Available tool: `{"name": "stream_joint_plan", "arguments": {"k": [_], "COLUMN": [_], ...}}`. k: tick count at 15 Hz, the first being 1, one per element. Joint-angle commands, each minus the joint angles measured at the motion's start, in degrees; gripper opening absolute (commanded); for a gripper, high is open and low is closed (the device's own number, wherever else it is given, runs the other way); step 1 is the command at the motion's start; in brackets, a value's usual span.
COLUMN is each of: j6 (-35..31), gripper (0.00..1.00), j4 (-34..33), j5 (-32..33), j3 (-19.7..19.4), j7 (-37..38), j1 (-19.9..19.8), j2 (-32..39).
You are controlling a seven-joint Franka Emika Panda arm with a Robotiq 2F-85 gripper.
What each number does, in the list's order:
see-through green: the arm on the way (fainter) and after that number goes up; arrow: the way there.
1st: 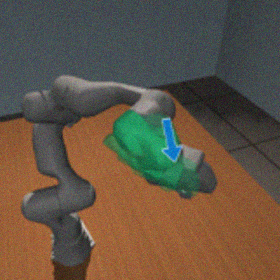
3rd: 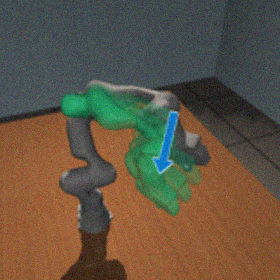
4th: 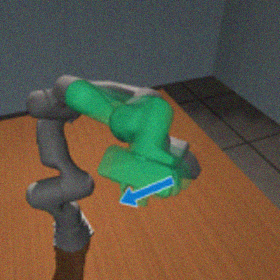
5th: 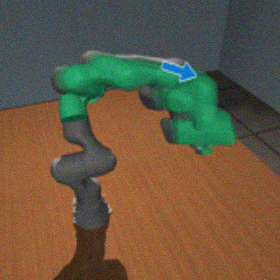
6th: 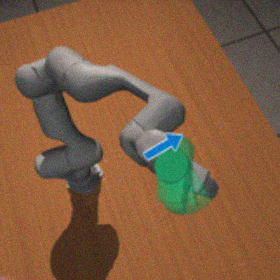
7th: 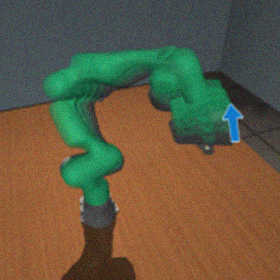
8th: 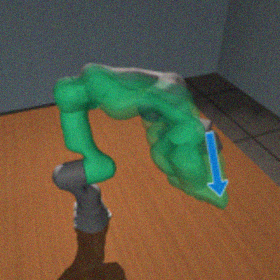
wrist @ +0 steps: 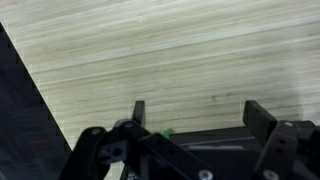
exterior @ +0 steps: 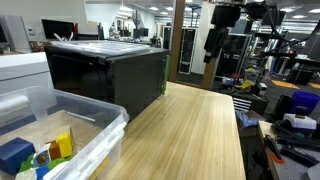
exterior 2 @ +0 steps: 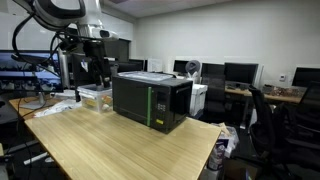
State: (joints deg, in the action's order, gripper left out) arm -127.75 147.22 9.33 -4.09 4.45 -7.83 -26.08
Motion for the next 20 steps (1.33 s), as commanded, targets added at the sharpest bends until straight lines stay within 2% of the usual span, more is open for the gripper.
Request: {"name": "stream_joint_plan", "arguments": {"k": [1,4,5,11,20], "j6": [-2.5,-1.6,-1.4,-1.4,-5.3], "gripper": [1.00,1.00,1.00,1.00,1.00], "j4": [-3.5,-6.2,-4.6,-5.8,-12.4], "j5": [-1.0,-1.9,-0.3,-0.4,-4.0], "j3": [-2.3,-4.2,-3.0,-3.6,-6.4], "j7": [-4.5,-7.5,-4.7,-5.5,-17.3], "j1": [0.1,0.1,-0.4,-0.4,0.8], "j2": [4.7,7.2,5.4,6.8,15.2]}}
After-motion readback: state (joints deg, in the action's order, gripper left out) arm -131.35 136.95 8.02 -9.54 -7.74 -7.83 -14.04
